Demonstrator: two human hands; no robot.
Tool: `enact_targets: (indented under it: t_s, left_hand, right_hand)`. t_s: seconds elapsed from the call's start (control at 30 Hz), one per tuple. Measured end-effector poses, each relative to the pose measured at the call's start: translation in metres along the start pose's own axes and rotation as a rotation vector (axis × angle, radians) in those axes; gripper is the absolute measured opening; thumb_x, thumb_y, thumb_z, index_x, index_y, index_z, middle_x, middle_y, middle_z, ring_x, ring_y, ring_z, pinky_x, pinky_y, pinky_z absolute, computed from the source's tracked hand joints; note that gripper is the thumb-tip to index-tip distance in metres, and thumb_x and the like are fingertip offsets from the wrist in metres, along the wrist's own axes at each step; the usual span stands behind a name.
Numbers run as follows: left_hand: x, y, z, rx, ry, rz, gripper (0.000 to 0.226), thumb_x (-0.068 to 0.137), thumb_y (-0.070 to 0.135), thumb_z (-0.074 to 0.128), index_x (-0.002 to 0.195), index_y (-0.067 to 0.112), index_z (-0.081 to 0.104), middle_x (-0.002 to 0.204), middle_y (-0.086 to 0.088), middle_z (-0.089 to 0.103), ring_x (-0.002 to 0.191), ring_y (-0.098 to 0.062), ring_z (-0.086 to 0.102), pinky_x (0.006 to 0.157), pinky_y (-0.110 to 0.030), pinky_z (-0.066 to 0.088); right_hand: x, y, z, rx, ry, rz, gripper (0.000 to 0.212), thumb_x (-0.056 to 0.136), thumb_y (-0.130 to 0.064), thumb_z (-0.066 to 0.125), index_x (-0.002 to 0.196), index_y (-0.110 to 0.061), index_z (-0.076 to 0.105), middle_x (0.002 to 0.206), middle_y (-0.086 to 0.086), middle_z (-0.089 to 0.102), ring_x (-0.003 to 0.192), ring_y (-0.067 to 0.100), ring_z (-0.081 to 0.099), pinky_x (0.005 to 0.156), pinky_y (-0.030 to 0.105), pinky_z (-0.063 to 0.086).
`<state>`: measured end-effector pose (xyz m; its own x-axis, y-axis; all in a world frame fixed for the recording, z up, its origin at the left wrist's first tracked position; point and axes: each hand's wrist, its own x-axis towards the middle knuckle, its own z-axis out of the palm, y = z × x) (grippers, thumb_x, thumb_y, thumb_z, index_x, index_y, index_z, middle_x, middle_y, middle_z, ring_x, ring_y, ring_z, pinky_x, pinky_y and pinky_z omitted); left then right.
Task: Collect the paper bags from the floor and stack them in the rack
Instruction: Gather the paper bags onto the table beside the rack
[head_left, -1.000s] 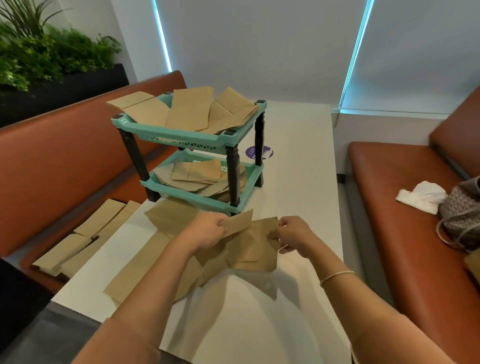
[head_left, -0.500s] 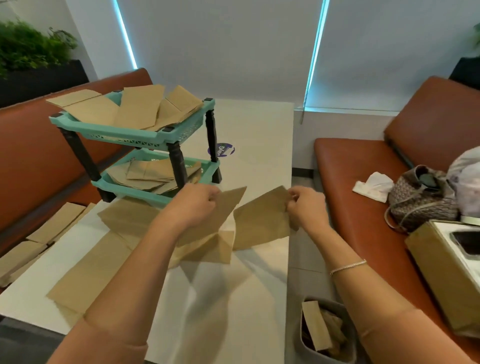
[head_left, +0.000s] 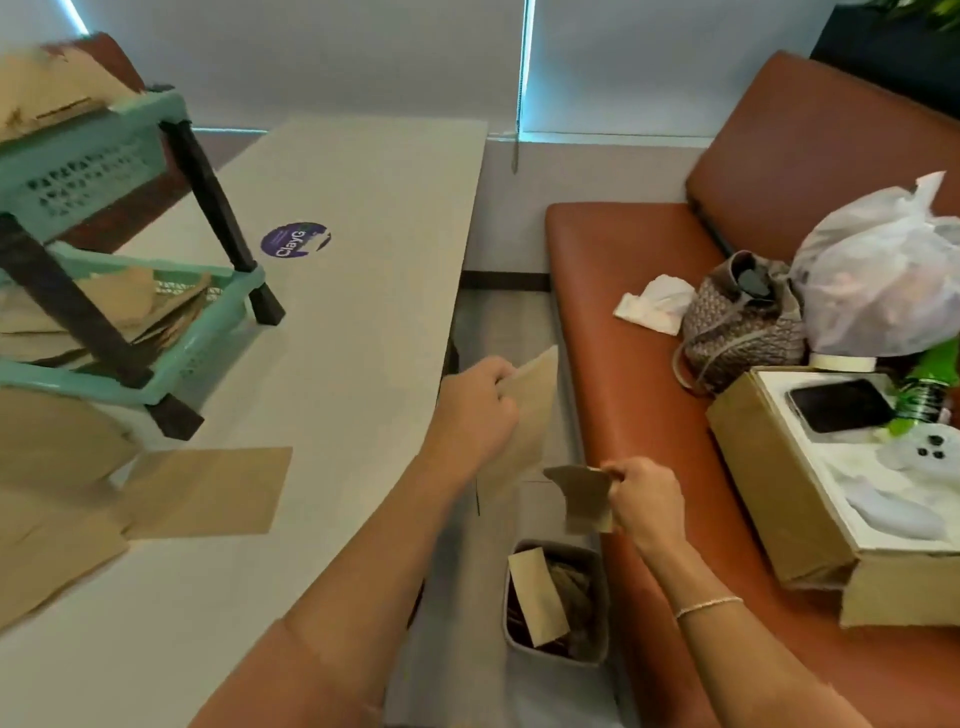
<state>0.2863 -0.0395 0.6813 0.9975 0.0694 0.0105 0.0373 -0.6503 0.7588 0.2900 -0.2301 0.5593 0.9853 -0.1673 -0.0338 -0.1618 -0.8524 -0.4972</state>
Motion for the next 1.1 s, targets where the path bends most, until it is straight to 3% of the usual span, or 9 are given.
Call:
enact_targets:
  t_s: [0.1,0.23,0.37,0.53,0.7,0.83,0.97,1.03,1.1]
  left_hand:
    - [0.018,-0.025,0.064,0.000,-0.099,-0.090,0.018,0.091,0.010,0.048,0.101,0.019,0.060,0.099,-0.002,0.063,0.085,-0.013,0.055,0.058,-0.015,0.040]
    - [0.038,-0.070,0.133,0.032,-0.178,-0.240,0.017,0.090,0.012,0.048,0.086,0.027,0.054,0.092,0.000,0.062,0.085,-0.017,0.058,0.069,-0.030,0.049]
    - [0.050,-0.111,0.181,0.117,-0.274,-0.326,0.018,0.090,0.008,0.045,0.085,0.022,0.054,0.095,-0.002,0.061,0.087,-0.017,0.054,0.070,-0.027,0.044]
    - [0.052,-0.149,0.215,0.182,-0.387,-0.339,0.015,0.088,0.013,0.049,0.093,0.021,0.061,0.098,-0.003,0.065,0.086,-0.015,0.055,0.071,-0.025,0.043]
    - [0.049,-0.172,0.233,0.242,-0.486,-0.353,0.019,0.090,0.009,0.048,0.089,0.025,0.058,0.095,0.000,0.060,0.091,-0.016,0.054,0.077,-0.025,0.042]
    - [0.044,-0.183,0.240,0.241,-0.531,-0.339,0.020,0.089,0.008,0.050,0.099,0.020,0.064,0.105,-0.003,0.066,0.094,-0.015,0.058,0.075,-0.021,0.041]
    - [0.038,-0.193,0.249,0.248,-0.552,-0.351,0.021,0.090,0.011,0.050,0.101,0.018,0.065,0.104,-0.004,0.067,0.092,-0.016,0.058,0.078,-0.025,0.046]
    - [0.035,-0.195,0.253,0.259,-0.575,-0.349,0.019,0.090,0.013,0.050,0.097,0.020,0.066,0.103,-0.004,0.067,0.091,-0.017,0.059,0.075,-0.025,0.046]
    - [0.032,-0.194,0.257,0.276,-0.598,-0.336,0.015,0.090,0.015,0.051,0.088,0.025,0.062,0.098,-0.004,0.067,0.091,-0.020,0.059,0.073,-0.024,0.044]
  right_hand:
    - [0.000,0.043,0.051,-0.166,-0.259,0.036,0.035,0.081,-0.003,0.047,0.099,-0.017,0.073,0.104,0.003,0.067,0.094,0.022,0.061,0.080,0.033,0.052]
    - [0.004,0.080,0.110,-0.275,-0.457,0.019,0.035,0.091,-0.011,0.040,0.114,-0.017,0.066,0.116,0.004,0.062,0.107,0.023,0.059,0.089,0.033,0.047]
    - [0.009,0.110,0.172,-0.287,-0.582,0.045,0.033,0.096,-0.014,0.038,0.116,-0.017,0.064,0.120,0.003,0.061,0.107,0.020,0.060,0.088,0.029,0.048]
    - [0.010,0.136,0.225,-0.276,-0.850,0.156,0.037,0.097,-0.005,0.035,0.127,-0.007,0.055,0.131,0.013,0.055,0.121,0.027,0.052,0.098,0.032,0.042]
    - [0.011,0.155,0.245,-0.247,-0.950,0.211,0.035,0.098,-0.007,0.033,0.126,-0.003,0.054,0.130,0.014,0.054,0.120,0.027,0.052,0.095,0.030,0.042]
    - [0.015,0.158,0.252,-0.266,-0.982,0.245,0.038,0.097,-0.007,0.036,0.133,-0.007,0.047,0.136,0.014,0.048,0.121,0.027,0.050,0.097,0.033,0.042]
    - [0.016,0.153,0.253,-0.088,-0.783,0.292,0.084,0.089,-0.029,0.057,0.150,-0.015,0.002,0.154,0.011,0.014,0.136,0.029,0.030,0.109,0.041,0.033]
    - [0.025,0.146,0.244,0.099,-0.545,0.289,0.091,0.084,-0.025,0.062,0.150,-0.016,0.000,0.152,0.008,0.021,0.134,0.026,0.032,0.106,0.039,0.037]
    - [0.033,0.138,0.229,0.169,-0.382,0.110,0.084,0.079,-0.018,0.063,0.149,-0.018,0.016,0.143,0.002,0.038,0.128,0.020,0.038,0.105,0.037,0.040]
